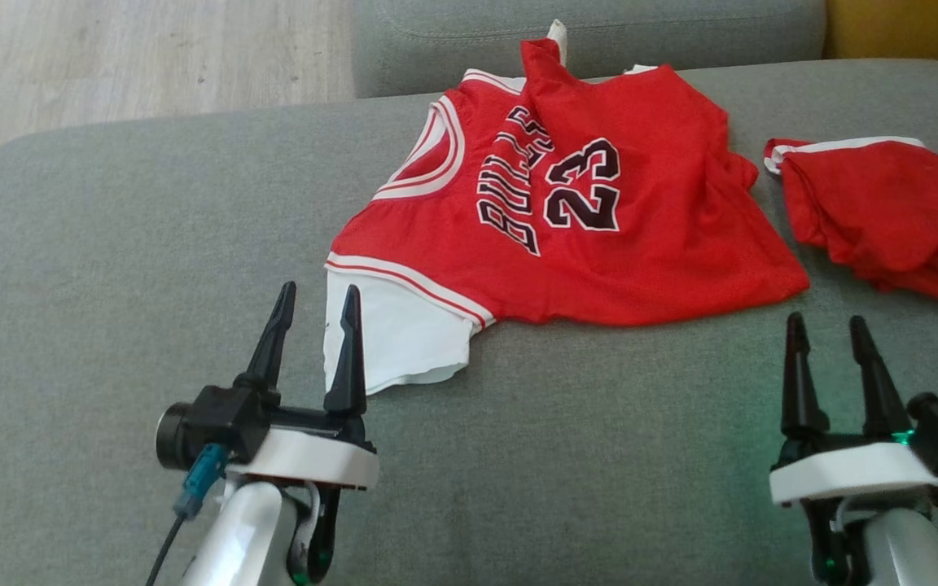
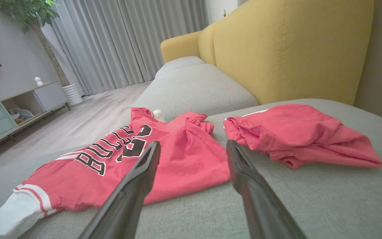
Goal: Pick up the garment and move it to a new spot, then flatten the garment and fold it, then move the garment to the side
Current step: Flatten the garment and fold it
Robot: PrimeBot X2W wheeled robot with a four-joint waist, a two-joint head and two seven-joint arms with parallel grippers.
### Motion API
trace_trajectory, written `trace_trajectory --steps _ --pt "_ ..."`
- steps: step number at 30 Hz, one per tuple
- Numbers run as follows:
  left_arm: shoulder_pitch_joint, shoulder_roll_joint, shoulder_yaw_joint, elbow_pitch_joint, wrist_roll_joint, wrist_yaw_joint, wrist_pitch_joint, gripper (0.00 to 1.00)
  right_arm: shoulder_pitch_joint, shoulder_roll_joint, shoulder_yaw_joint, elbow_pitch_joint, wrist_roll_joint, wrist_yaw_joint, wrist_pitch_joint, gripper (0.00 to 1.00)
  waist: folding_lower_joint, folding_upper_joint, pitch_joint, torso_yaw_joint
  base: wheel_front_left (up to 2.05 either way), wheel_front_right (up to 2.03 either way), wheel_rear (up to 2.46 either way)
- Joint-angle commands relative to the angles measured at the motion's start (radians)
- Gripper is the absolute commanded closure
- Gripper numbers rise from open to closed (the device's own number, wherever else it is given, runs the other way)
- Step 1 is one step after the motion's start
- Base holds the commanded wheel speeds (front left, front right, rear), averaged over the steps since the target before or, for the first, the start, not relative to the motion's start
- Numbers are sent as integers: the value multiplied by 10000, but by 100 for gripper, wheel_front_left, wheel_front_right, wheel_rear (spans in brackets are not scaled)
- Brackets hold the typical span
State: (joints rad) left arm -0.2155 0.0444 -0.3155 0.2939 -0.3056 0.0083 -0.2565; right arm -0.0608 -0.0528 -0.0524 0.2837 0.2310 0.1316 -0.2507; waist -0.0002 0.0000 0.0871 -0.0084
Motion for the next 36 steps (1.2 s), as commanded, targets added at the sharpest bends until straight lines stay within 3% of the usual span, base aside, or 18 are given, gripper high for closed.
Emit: trace_trajectory --steps 1,13,30,36 --pt "-241 59 418 -243 90 -43 -53 0 -349 20 360 -529 21 -9 -105 0 2 0 8 -43 0 0 0" --pt "-371 64 420 465 272 -112 -53 0 -142 25 360 -1081 231 -9 -109 0 2 0 79 -271 0 0 0" --pt "-1399 594 372 3285 558 702 2102 0 -306 25 624 -1130 421 -9 -110 0 2 0 780 -703 0 0 0" --pt "-1523 679 282 3820 616 863 2400 0 -329 26 657 -1105 453 -9 -110 0 2 0 864 -823 0 0 0"
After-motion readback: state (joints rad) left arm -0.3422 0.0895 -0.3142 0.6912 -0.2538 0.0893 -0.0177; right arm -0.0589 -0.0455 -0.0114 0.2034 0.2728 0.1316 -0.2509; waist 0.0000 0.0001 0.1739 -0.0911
